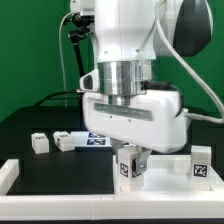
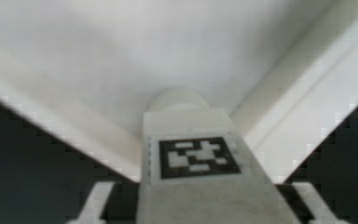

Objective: Assemble square table

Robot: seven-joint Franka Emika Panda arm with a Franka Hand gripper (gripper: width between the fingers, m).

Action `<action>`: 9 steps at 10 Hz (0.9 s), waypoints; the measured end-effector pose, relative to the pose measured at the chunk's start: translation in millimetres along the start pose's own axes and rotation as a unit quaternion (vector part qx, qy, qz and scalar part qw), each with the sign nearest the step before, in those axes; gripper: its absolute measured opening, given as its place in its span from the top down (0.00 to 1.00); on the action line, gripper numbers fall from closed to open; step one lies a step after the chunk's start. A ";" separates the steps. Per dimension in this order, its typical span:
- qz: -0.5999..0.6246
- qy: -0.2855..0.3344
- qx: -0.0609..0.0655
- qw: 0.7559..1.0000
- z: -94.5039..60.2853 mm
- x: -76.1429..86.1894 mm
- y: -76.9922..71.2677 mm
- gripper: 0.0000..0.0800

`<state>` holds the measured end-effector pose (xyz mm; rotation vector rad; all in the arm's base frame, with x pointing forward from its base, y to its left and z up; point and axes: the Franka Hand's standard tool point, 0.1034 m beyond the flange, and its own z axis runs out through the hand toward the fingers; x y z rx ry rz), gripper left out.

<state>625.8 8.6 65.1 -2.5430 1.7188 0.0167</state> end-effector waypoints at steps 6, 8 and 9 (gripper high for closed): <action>0.240 -0.017 -0.015 0.970 0.8 2.3 -3.8 0.64; 0.278 -0.016 -0.016 0.960 1.1 2.7 -3.7 0.64; 0.323 -0.016 -0.018 0.946 0.6 3.3 -3.6 0.64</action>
Offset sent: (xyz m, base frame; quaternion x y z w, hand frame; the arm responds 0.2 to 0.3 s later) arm 0.0087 -0.0041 0.0047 0.0194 0.0045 0.2406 0.9704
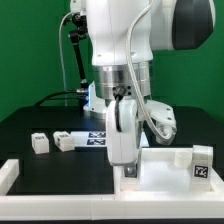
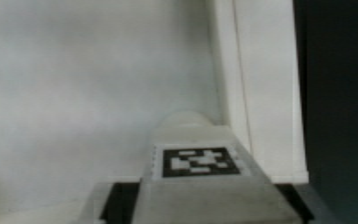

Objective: Assemble square table

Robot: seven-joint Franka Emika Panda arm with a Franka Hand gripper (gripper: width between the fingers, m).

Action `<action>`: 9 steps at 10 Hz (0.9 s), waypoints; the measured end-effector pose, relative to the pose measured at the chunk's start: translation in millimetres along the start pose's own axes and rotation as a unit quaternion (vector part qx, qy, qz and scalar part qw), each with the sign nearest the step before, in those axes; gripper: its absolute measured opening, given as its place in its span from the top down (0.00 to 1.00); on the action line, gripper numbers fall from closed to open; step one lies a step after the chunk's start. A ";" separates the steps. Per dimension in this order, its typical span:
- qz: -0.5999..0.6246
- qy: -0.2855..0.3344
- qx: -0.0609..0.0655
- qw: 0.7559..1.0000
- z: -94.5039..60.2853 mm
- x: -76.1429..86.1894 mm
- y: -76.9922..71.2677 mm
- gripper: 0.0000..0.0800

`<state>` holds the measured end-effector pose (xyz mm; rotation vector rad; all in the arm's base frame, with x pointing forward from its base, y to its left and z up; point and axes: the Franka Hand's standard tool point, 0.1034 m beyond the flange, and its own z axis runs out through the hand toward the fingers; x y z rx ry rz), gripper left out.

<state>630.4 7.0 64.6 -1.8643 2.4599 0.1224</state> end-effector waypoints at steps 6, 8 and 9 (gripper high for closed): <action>0.044 0.004 -0.005 0.999 1.0 2.4 2.3 0.41; 0.044 0.004 -0.006 0.999 1.2 2.2 2.4 0.27; 0.042 0.004 -0.005 0.999 0.2 1.4 2.3 0.20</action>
Offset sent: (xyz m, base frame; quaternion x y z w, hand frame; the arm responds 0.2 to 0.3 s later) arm 0.0000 0.0000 0.0000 0.0000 0.0000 0.0000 1.0000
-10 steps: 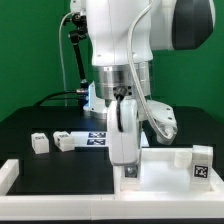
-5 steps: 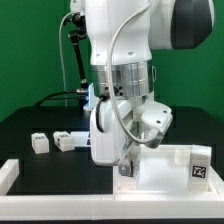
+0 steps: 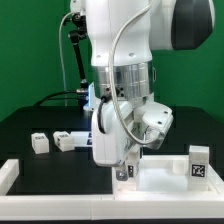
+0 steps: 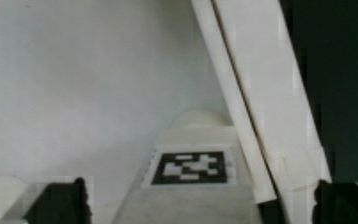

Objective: Assemble square table

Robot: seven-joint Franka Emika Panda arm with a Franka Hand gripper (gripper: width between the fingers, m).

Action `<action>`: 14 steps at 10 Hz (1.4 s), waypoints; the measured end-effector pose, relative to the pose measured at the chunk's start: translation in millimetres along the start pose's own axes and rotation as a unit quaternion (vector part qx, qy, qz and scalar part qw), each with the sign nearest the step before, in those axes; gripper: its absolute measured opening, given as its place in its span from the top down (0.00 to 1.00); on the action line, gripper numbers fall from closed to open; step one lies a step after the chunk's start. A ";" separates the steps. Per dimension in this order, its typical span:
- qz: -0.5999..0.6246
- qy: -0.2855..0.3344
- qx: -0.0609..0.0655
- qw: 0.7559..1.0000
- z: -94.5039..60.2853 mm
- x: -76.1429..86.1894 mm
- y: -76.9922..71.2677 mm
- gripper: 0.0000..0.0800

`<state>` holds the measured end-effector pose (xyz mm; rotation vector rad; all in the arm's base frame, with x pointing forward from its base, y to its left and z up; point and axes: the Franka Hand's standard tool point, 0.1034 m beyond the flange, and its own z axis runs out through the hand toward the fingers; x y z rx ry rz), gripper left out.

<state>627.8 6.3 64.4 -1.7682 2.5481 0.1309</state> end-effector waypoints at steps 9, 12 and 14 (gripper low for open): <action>-0.025 -0.017 -0.008 0.999 -32.9 -26.1 33.7 0.19; -0.035 -0.010 0.019 0.999 -15.9 -31.7 80.7 0.19; -0.056 0.007 0.047 0.997 8.3 -33.0 113.2 0.19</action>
Offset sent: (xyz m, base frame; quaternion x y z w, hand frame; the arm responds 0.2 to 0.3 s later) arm -0.0208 0.0235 0.0152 -0.0469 0.0710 -0.0146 0.9963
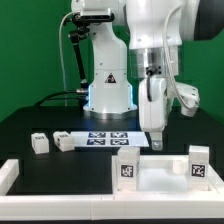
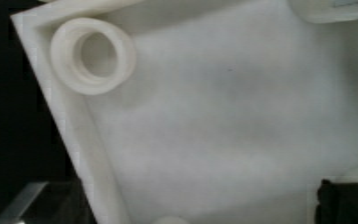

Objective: Assemble square table

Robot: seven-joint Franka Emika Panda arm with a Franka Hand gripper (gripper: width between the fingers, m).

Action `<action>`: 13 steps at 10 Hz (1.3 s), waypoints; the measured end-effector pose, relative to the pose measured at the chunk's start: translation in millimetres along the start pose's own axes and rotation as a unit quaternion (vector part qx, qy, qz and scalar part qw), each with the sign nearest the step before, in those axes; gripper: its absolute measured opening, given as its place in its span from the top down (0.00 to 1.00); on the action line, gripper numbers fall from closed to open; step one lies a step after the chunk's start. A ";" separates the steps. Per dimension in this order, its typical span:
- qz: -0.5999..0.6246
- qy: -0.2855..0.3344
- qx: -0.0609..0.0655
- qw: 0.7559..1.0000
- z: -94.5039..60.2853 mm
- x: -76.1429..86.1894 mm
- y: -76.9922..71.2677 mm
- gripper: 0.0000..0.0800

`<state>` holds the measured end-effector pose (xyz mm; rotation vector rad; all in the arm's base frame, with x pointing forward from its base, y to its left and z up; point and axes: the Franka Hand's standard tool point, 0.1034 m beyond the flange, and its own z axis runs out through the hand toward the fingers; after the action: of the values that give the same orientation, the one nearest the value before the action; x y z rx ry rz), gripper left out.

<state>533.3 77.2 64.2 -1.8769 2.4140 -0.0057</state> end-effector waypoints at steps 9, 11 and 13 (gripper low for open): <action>-0.094 0.010 -0.015 0.995 26.7 22.2 28.8 0.19; -0.091 0.027 -0.005 0.995 44.0 31.5 35.8 0.19; -0.074 0.034 -0.005 0.997 55.9 18.8 46.2 0.19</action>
Offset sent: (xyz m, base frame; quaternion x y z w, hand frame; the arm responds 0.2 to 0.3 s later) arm 0.0000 0.0000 0.0000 0.0000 0.0000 0.0000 1.0000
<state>487.8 73.2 4.7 -2.0896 2.3149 -0.0677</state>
